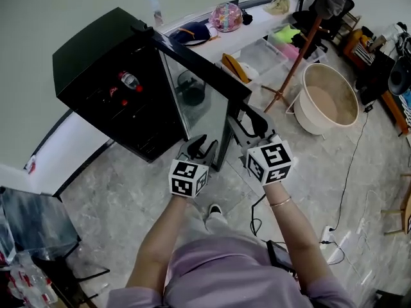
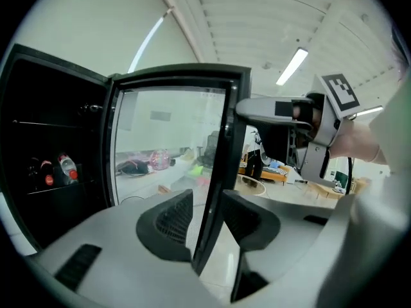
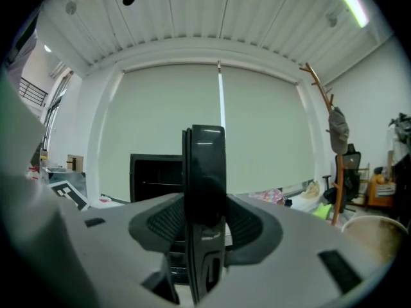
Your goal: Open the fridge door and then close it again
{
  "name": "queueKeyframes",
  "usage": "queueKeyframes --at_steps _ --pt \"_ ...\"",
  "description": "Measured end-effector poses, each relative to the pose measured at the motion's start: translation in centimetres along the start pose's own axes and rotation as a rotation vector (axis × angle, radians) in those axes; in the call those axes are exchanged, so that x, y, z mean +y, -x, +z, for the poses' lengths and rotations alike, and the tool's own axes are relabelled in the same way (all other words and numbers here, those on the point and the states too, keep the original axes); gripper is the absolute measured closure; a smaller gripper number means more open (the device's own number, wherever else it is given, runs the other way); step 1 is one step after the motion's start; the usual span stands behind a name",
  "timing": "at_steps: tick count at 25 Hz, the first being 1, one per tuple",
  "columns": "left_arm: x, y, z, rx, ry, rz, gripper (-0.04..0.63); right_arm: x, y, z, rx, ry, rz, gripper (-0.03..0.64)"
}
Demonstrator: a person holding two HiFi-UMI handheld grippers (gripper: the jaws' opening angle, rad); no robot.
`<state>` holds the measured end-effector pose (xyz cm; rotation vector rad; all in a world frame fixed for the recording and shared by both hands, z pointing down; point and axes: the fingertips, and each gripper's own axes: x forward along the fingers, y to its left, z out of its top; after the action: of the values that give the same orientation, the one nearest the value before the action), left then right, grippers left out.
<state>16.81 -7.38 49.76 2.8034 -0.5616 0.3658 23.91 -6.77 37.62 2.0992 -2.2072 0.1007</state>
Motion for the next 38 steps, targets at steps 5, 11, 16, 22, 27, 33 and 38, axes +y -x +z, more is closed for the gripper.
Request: queueKeyframes --at_steps 5,11,16,22,27,33,38 --pt "2.9 -1.5 2.1 -0.025 0.015 0.035 0.46 -3.8 -0.5 0.0 0.001 -0.027 -0.056 0.417" --pt "4.9 -3.7 4.1 -0.032 0.002 0.044 0.46 -7.6 -1.4 -0.1 -0.016 -0.074 -0.106 0.43" --pt "6.0 -5.4 5.2 -0.033 0.002 0.038 0.462 -10.2 -2.6 0.0 -0.022 -0.077 -0.132 0.446" --pt "6.9 -6.3 5.9 -0.031 0.006 0.038 0.465 -12.5 -3.8 -0.1 0.002 -0.067 -0.166 0.456" --pt "7.6 -6.4 5.8 -0.034 0.015 0.046 0.465 -13.2 -4.0 -0.7 0.022 -0.072 -0.187 0.463" --pt "7.7 -6.1 5.8 -0.047 0.023 0.063 0.465 -12.6 -2.7 -1.3 0.011 -0.101 -0.184 0.442" --pt "7.3 -5.5 6.2 -0.061 0.03 0.073 0.466 -12.0 -1.5 -1.8 0.023 -0.107 -0.179 0.437"
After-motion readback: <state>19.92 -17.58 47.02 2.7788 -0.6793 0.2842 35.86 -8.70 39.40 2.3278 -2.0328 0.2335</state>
